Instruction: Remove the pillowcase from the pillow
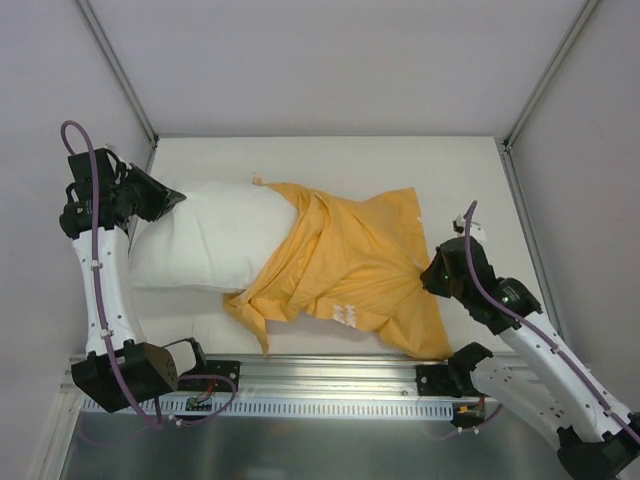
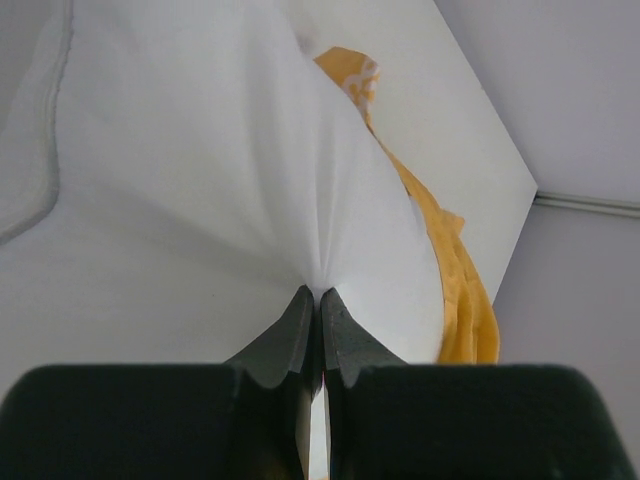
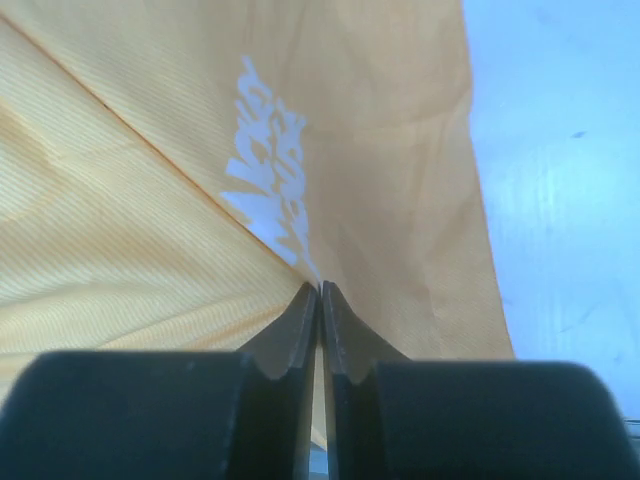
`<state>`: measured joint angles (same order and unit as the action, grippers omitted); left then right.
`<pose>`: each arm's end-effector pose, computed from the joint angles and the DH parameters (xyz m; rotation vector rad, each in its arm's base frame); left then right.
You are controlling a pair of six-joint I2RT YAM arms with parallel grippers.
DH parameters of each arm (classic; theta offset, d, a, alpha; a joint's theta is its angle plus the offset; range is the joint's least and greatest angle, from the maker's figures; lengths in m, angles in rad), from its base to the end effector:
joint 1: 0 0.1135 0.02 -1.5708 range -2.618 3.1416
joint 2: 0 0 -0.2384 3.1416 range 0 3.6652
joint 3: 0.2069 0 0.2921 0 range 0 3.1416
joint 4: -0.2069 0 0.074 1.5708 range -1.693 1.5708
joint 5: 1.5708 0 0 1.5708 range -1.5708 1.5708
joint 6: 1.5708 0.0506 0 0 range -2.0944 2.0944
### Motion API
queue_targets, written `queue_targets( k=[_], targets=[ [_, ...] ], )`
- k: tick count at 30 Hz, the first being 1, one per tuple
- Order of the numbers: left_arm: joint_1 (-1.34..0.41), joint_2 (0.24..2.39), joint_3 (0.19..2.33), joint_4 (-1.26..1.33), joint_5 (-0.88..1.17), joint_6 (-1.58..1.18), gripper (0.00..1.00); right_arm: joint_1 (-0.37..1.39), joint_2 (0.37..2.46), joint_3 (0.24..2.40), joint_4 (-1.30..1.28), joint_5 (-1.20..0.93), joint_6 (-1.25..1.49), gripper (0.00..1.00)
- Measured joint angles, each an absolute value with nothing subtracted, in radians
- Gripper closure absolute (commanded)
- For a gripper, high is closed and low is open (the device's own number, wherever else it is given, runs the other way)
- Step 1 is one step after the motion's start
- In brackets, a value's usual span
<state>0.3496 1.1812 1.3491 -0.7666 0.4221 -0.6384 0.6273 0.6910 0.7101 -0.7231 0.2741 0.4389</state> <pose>0.2895 0.0835 0.3733 -0.8095 2.0193 -0.6227 0.1817 0.1148 0.2515 -0.0687 2.2556 0.2621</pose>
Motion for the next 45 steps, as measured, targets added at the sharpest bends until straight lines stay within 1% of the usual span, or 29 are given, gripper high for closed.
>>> queue_targets(
  k=[1, 2, 7, 10, 14, 16, 17, 19, 20, 26, 27, 29, 31, 34, 35, 36, 37, 38, 41, 45],
  targets=[
    [0.356, 1.178, 1.352, -0.772, 0.432, -0.636, 1.0, 0.585, 0.712, 0.75, -0.73, 0.274, 0.419, 0.99],
    [0.357, 1.174, 1.355, -0.778, 0.441, -0.635, 1.0, 0.529, 0.74, 0.798, -0.735, 0.268, 0.391, 0.99],
    [0.373, 1.155, 1.361, -0.821, 0.493, -0.631, 1.0, 0.303, 0.857, 1.024, -0.761, 0.211, 0.285, 0.99],
    [0.399, 1.151, 1.369, -0.839, 0.521, -0.631, 1.0, 0.176, 0.924, 1.198, -0.802, 0.14, 0.243, 0.99],
    [0.449, 1.143, 1.39, -0.842, 0.546, -0.632, 1.0, -0.101, 1.007, 1.455, -0.846, 0.001, 0.235, 0.99],
    [0.5, 1.136, 1.407, -0.804, 0.532, -0.632, 1.0, -0.231, 1.022, 1.526, -0.841, -0.003, 0.233, 0.99],
    [0.514, 1.132, 1.411, -0.788, 0.527, -0.632, 1.0, -0.268, 1.021, 1.535, -0.841, 0.01, 0.231, 0.99],
    [0.534, 1.119, 1.412, -0.764, 0.516, -0.634, 1.0, -0.323, 1.007, 1.501, -0.822, 0.036, 0.223, 0.99],
    [0.538, 1.114, 1.412, -0.759, 0.516, -0.635, 1.0, -0.333, 0.992, 1.448, -0.804, 0.041, 0.22, 0.99],
    [0.519, 1.096, 1.342, -0.712, 0.539, -0.645, 1.0, -0.34, 0.933, 0.936, -0.698, -0.024, 0.23, 0.99],
    [0.506, 1.096, 1.333, -0.711, 0.539, -0.645, 1.0, -0.338, 0.933, 0.897, -0.687, -0.029, 0.231, 0.99],
    [0.43, 1.097, 1.32, -0.713, 0.519, -0.643, 1.0, -0.327, 0.925, 0.865, -0.685, -0.035, 0.231, 0.99],
    [0.303, 1.098, 1.319, -0.706, 0.488, -0.636, 0.99, -0.315, 0.909, 0.866, -0.66, -0.048, 0.231, 0.99],
    [0.071, 1.126, 1.332, -0.695, 0.429, -0.615, 0.55, -0.306, 0.894, 0.874, -0.633, -0.068, 0.231, 0.99],
    [-0.006, 1.147, 1.345, -0.695, 0.407, -0.606, 0.39, -0.305, 0.891, 0.878, -0.632, -0.07, 0.231, 0.99],
    [-0.082, 1.172, 1.361, -0.689, 0.381, -0.6, 0.12, -0.304, 0.89, 0.882, -0.632, -0.071, 0.231, 0.99],
    [-0.147, 1.203, 1.38, -0.686, 0.354, -0.591, 0.04, -0.302, 0.889, 0.883, -0.632, -0.073, 0.231, 0.99],
    [-0.207, 1.235, 1.402, -0.689, 0.331, -0.59, 0.01, -0.302, 0.889, 0.884, -0.632, -0.074, 0.231, 0.99],
    [-0.363, 1.359, 1.475, -0.688, 0.265, -0.582, 0.01, -0.292, 0.889, 0.884, -0.632, -0.075, 0.231, 0.99],
    [-0.459, 1.526, 1.576, -0.692, 0.199, -0.582, 0.01, -0.251, 0.889, 0.884, -0.632, -0.074, 0.23, 0.99]
  ],
)
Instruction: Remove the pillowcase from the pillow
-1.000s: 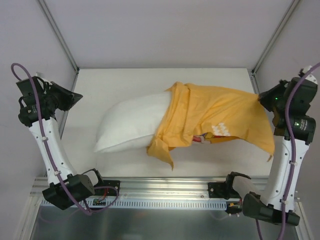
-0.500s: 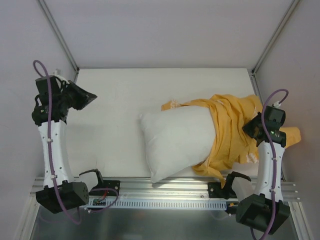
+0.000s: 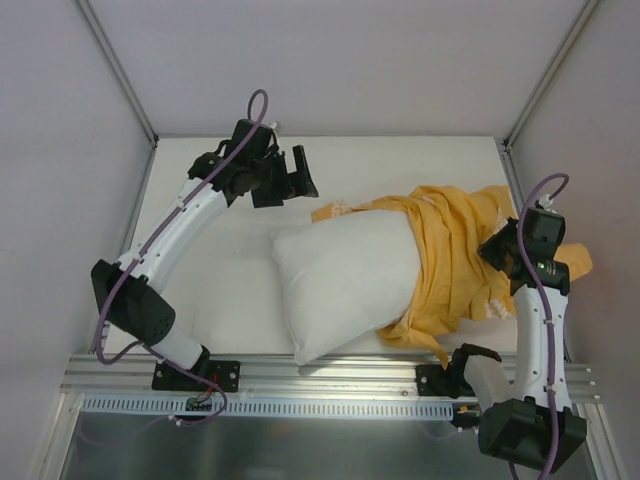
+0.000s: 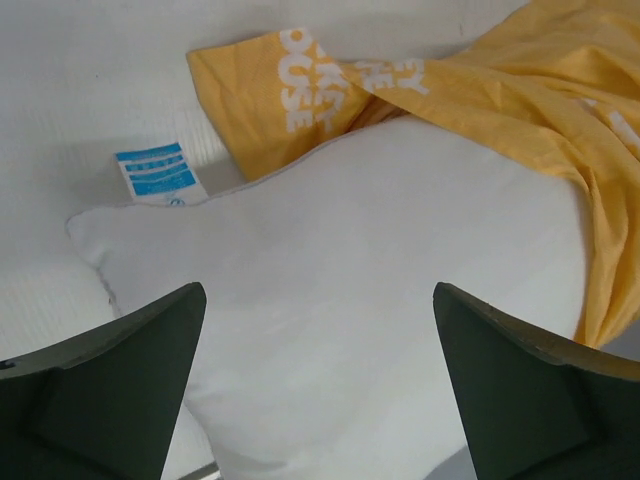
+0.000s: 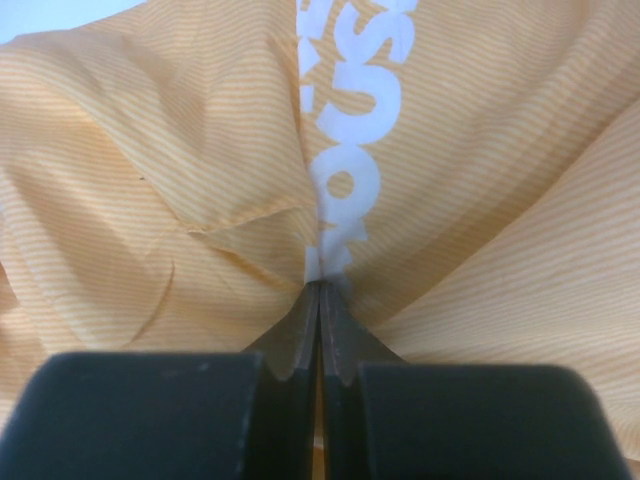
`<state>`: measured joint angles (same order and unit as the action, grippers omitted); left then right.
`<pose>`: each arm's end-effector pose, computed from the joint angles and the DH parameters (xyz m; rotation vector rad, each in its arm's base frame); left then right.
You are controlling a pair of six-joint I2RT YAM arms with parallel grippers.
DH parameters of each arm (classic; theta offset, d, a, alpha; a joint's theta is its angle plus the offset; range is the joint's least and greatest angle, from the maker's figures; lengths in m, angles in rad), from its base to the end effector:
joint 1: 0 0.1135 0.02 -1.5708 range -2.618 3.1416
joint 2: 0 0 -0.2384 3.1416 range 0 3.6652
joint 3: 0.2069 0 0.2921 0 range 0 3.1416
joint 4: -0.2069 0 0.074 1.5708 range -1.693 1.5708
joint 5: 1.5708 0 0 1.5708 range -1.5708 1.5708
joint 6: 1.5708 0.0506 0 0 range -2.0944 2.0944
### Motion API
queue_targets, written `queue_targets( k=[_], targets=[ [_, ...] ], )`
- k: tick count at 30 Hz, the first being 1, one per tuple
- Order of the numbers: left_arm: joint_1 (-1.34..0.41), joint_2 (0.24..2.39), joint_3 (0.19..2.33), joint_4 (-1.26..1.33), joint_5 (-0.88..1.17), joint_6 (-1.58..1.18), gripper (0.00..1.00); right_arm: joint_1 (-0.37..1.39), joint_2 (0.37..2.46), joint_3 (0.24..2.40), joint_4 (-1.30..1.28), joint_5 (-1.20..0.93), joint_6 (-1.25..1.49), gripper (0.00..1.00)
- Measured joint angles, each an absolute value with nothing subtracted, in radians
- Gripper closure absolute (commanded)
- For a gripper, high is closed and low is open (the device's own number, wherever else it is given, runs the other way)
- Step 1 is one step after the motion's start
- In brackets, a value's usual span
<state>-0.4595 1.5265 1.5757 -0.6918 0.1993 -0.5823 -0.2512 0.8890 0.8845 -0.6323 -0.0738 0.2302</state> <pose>0.3460 -0.1824 0.3516 -0.0264 2.3164 -0.7770 0.2489 -0.0600 0.2833 0.4860 2.1523 0.0698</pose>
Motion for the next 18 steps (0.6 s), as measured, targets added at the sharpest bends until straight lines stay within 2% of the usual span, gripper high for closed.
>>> queue_targets(
  k=[10, 11, 12, 13, 14, 15, 17, 18],
  targets=[
    [-0.625, 1.831, 1.65, -0.725, 0.099, -0.662, 0.01, -0.209, 0.889, 0.884, -0.636, -0.065, 0.219, 0.99],
    [-0.643, 1.851, 1.65, -0.726, 0.099, -0.668, 0.25, -0.209, 0.889, 0.884, -0.637, -0.064, 0.217, 0.99],
    [-0.662, 1.871, 1.65, -0.726, 0.099, -0.679, 0.55, -0.209, 0.889, 0.884, -0.64, -0.06, 0.214, 0.99],
    [-0.673, 1.881, 1.65, -0.725, 0.101, -0.685, 0.93, -0.209, 0.889, 0.884, -0.642, -0.057, 0.21, 0.99],
    [-0.68, 1.884, 1.648, -0.719, 0.102, -0.685, 1.0, -0.209, 0.889, 0.885, -0.645, -0.054, 0.204, 0.96],
    [-0.685, 1.884, 1.647, -0.712, 0.105, -0.685, 1.0, -0.208, 0.889, 0.889, -0.653, -0.05, 0.199, 0.76],
    [-0.689, 1.87, 1.647, -0.705, 0.103, -0.686, 1.0, -0.207, 0.888, 0.91, -0.678, -0.036, 0.191, 0.43],
    [-0.689, 1.86, 1.644, -0.702, 0.102, -0.686, 1.0, -0.206, 0.885, 0.928, -0.693, -0.028, 0.183, 0.21]
  ],
)
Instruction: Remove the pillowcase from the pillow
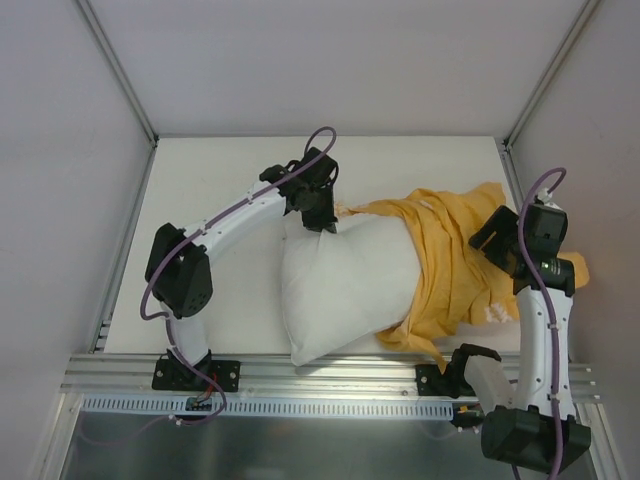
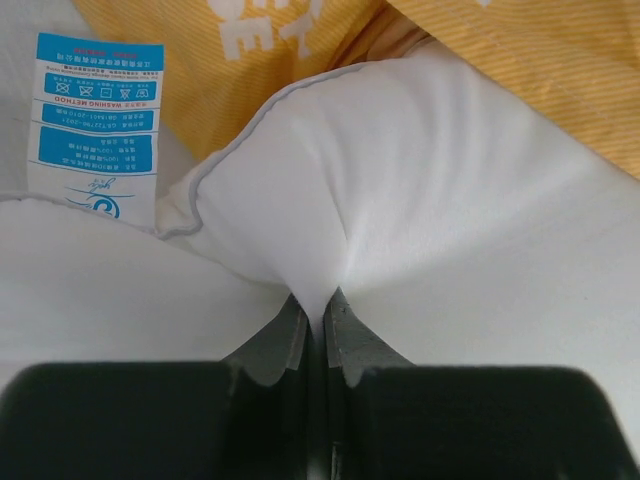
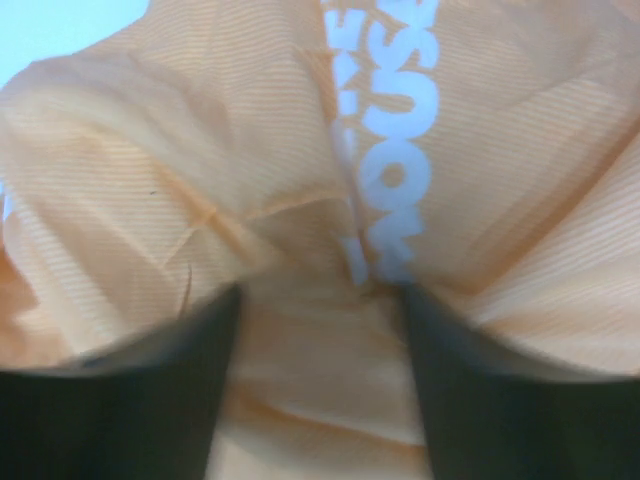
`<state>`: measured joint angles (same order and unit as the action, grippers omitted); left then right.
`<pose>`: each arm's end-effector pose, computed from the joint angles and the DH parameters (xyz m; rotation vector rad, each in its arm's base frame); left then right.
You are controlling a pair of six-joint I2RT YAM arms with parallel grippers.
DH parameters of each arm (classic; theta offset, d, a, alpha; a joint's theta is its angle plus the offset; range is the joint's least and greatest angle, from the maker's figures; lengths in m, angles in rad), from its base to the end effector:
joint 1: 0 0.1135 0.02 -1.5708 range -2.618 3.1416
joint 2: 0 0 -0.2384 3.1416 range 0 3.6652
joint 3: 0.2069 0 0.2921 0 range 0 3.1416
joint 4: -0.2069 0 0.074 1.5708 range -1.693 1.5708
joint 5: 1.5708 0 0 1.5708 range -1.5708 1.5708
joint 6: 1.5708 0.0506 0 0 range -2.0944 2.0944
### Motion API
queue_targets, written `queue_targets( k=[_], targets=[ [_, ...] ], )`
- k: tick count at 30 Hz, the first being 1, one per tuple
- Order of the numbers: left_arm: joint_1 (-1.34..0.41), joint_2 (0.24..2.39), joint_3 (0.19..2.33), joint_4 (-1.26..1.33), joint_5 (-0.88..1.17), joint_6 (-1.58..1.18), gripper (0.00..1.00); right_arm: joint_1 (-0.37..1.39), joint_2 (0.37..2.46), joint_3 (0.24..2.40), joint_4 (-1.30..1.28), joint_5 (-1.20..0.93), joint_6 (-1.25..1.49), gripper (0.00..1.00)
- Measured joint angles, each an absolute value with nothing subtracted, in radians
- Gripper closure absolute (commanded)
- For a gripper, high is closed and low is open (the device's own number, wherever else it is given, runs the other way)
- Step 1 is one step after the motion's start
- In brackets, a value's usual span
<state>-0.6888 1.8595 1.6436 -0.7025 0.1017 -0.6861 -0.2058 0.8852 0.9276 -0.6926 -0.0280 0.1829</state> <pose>0.3483 -0.2935 0.2406 0.0487 2.6209 -0.6657 0.2463 -0.0500 0.2947 0.4138 2.1819 0.0185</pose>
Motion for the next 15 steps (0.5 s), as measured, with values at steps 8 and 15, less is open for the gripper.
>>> queue_targets(
  k=[8, 15],
  targets=[
    [-0.695, 1.756, 1.621, -0.693, 0.097, -0.685, 1.0, -0.098, 0.857, 1.187, -0.776, -0.022, 0.121, 0.01],
    [-0.695, 1.726, 1.582, -0.674, 0.107, -0.686, 1.0, 0.303, 1.112, 1.478, -0.87, 0.081, 0.022, 0.04]
  ],
)
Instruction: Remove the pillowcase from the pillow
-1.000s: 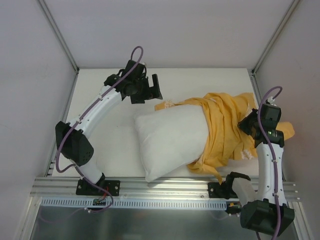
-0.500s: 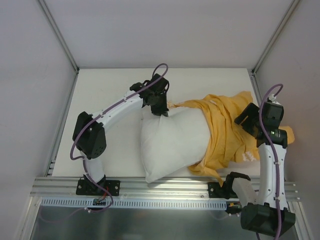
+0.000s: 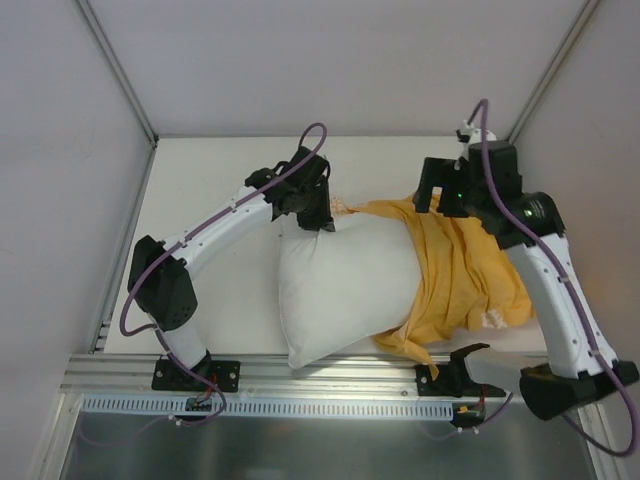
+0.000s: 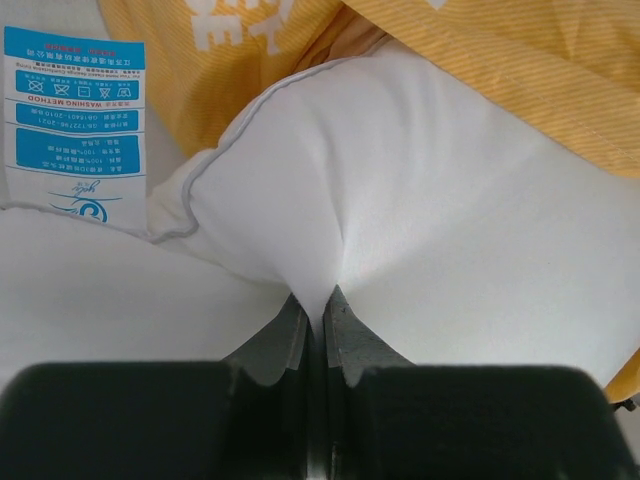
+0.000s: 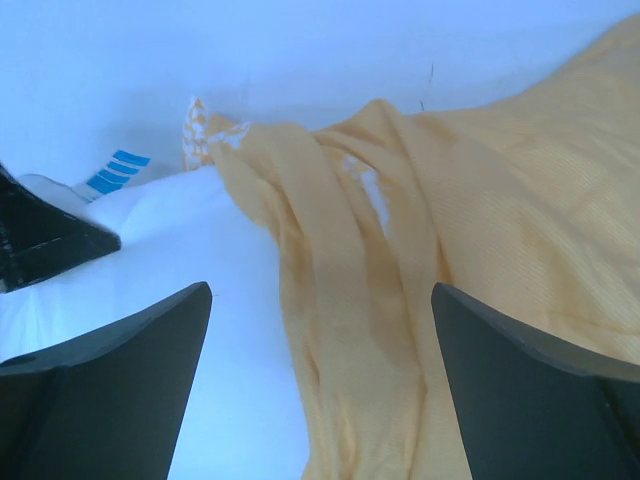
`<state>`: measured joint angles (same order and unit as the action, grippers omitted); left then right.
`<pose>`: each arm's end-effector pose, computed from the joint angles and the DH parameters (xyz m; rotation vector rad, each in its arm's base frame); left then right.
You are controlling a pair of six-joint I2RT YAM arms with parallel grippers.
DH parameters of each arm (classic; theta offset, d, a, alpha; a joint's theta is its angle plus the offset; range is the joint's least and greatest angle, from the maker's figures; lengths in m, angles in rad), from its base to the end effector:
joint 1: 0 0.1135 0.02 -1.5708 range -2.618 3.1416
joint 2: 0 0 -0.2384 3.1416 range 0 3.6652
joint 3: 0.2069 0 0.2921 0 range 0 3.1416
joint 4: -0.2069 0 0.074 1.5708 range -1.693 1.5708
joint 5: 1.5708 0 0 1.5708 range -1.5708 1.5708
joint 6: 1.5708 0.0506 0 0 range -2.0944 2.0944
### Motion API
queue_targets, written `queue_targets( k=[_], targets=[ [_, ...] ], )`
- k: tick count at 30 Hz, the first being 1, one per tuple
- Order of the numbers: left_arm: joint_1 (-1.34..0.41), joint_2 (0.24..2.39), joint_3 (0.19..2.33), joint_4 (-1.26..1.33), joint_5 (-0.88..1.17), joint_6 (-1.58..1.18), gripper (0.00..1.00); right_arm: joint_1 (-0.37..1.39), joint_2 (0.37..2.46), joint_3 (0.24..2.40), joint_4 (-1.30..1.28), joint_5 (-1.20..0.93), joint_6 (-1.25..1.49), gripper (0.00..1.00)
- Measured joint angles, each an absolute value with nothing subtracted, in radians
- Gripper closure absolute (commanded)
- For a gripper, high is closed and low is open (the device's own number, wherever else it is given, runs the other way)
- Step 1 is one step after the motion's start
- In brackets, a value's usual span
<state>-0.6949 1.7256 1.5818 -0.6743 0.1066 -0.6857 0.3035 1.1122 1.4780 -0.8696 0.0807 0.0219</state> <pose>0.3293 -0.2816 0.2767 0.0649 2.5264 -0.7398 0.2579 0.0765 0.4255 -0.2421 2.0607 0.1158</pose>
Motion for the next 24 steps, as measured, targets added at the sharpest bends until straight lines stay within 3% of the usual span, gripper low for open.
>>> queue_targets(
  k=[6, 13, 16, 17, 18, 19, 24],
  targets=[
    [-0.694, 1.687, 1.549, -0.657, 0.123, -0.688, 1.0, 0.419, 1.431, 1.55, -0.899, 0.135, -0.035, 0.04],
    [-0.695, 1.631, 1.522, -0.652, 0.131, -0.688, 1.0, 0.435, 1.654, 1.601, -0.918, 0.12, -0.073, 0.01],
    [-0.694, 1.629, 1.507, -0.647, 0.131, -0.688, 1.0, 0.441, 1.708, 1.639, -0.916, 0.128, -0.094, 0.47],
    [-0.694, 1.628, 1.5, -0.648, 0.131, -0.688, 1.0, 0.441, 1.721, 1.646, -0.916, 0.14, -0.1, 0.82],
    [-0.694, 1.625, 1.493, -0.647, 0.131, -0.688, 1.0, 0.44, 1.731, 1.65, -0.916, 0.155, -0.102, 0.95],
    [-0.694, 1.619, 1.487, -0.647, 0.131, -0.688, 1.0, 0.434, 1.738, 1.65, -0.916, 0.169, -0.096, 0.99],
    [-0.69, 1.534, 1.424, -0.614, 0.15, -0.692, 1.0, 0.314, 1.718, 1.647, -0.908, 0.142, -0.033, 0.99]
  ],
)
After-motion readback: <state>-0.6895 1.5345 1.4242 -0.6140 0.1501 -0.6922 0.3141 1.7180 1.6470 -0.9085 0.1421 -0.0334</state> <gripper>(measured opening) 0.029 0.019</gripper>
